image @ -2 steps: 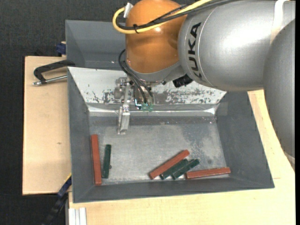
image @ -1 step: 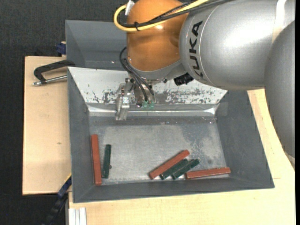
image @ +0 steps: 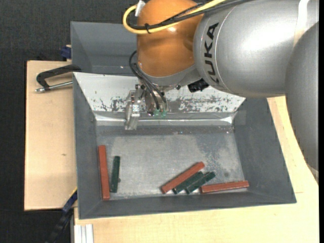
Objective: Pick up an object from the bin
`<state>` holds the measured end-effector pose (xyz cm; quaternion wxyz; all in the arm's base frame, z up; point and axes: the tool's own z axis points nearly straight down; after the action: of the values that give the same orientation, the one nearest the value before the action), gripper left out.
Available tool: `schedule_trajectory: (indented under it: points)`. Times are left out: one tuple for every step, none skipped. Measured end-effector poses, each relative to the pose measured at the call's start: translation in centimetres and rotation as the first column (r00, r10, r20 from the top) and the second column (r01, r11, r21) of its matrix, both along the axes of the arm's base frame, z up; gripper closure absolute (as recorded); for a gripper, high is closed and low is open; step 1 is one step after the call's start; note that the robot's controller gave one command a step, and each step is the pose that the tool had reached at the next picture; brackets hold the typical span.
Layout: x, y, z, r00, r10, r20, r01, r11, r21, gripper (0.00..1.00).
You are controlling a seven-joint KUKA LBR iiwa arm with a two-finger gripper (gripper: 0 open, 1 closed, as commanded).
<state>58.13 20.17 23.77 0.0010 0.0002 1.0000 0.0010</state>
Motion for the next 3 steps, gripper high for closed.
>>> schedule_trajectory:
  points:
    - [0.0, -0.2, -4.3, 0.999, -0.044, 0.007, 0.044, 0.999, 0.003, 1.00]
    - [0.4, -1.6, -8.1, 0.999, -0.033, -0.001, 0.033, 0.999, 0.000, 0.00]
    - [0.4, -1.6, -8.1, 0.999, -0.034, -0.001, 0.034, 0.999, 0.000, 0.00]
